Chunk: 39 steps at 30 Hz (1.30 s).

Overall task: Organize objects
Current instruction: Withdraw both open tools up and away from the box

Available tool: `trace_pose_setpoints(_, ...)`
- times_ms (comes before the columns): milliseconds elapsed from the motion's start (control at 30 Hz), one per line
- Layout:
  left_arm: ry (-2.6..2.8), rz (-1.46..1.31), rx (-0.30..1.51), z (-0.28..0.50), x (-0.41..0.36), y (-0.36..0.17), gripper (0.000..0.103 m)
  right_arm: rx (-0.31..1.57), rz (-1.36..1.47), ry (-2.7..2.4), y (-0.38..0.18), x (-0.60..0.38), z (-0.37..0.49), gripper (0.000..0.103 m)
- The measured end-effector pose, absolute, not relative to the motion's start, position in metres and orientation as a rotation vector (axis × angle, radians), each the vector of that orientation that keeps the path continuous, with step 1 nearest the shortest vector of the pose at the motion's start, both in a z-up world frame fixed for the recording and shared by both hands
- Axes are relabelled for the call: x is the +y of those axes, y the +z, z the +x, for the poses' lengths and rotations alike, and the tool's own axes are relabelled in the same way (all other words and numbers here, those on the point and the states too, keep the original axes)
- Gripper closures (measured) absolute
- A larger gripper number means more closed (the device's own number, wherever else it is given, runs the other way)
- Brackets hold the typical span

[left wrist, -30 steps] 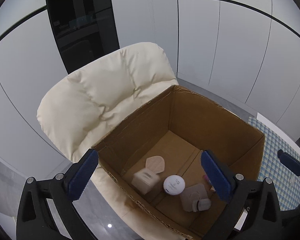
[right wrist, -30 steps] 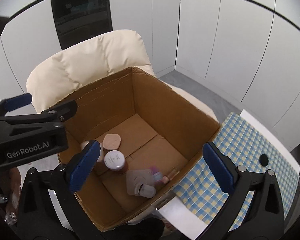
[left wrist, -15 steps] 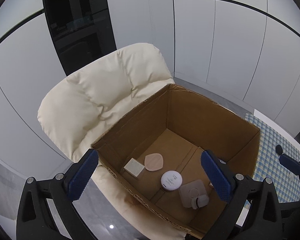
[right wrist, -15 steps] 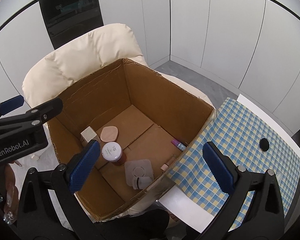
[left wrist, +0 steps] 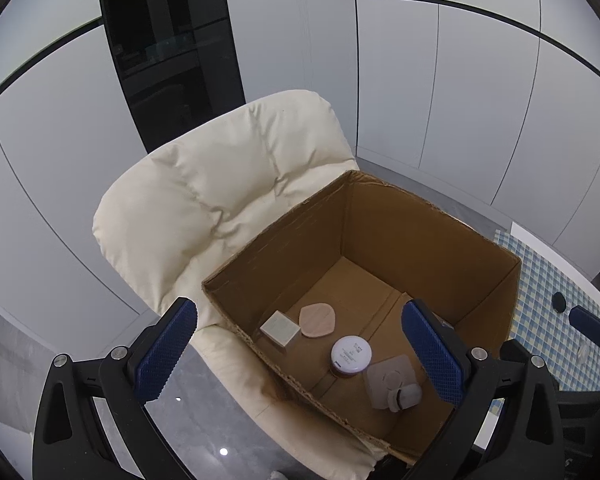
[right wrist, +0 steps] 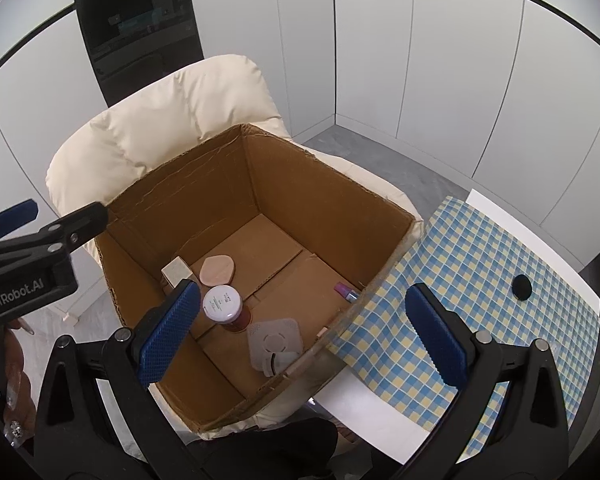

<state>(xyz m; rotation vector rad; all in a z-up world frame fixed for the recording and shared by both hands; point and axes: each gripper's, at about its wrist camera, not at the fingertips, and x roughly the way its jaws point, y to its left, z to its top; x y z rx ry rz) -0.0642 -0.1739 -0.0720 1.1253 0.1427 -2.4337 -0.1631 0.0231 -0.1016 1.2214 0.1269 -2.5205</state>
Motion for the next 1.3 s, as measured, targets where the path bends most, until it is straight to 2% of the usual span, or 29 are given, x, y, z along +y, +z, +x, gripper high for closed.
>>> trace_pose_setpoints(800, -2.459, 1.192, 0.125, 0.043, -0.138, -0.059, 0.001, 0.115, 1.182, -2.585, -0.056, 0.063, -0.058, 0.0)
trace_pose_setpoints(1300, -2.504, 1.178, 0.081, 0.099, -0.111, -0.044, 0.001, 0.119, 1.19, -2.57, -0.051, 0.075, 0.01, 0.0)
